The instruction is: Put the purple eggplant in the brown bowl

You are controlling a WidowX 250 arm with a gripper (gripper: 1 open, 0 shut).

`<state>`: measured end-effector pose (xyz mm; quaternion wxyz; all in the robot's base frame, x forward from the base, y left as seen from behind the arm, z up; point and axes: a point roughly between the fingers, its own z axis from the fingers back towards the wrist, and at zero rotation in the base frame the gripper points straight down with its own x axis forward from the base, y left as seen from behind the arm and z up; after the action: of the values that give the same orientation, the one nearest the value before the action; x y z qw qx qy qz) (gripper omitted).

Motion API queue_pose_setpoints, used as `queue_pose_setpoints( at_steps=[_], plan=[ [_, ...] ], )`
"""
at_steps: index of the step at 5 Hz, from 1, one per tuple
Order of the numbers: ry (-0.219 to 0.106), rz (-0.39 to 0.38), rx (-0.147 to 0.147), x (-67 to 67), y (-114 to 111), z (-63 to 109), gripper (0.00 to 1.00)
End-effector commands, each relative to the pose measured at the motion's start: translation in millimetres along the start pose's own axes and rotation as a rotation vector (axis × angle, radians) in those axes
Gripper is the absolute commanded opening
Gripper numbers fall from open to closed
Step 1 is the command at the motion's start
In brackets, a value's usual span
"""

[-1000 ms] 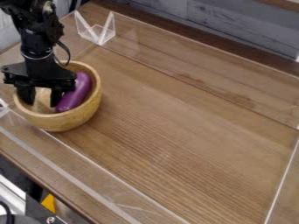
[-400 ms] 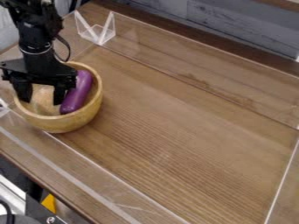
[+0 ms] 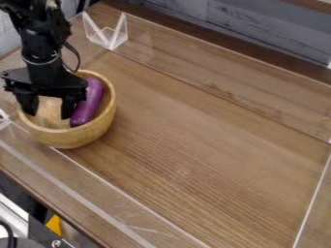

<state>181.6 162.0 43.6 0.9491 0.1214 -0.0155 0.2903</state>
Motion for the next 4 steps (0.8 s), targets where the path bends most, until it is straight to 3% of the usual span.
queue_pose_setpoints(
  at_steps=[1,4],
  plan=[
    [-0.015,-0.080,-0.005,-2.8,-3.4,-6.1,1.00],
    [0.021,0.021,0.011,25.9,7.9,-24.3,1.00]
  ],
)
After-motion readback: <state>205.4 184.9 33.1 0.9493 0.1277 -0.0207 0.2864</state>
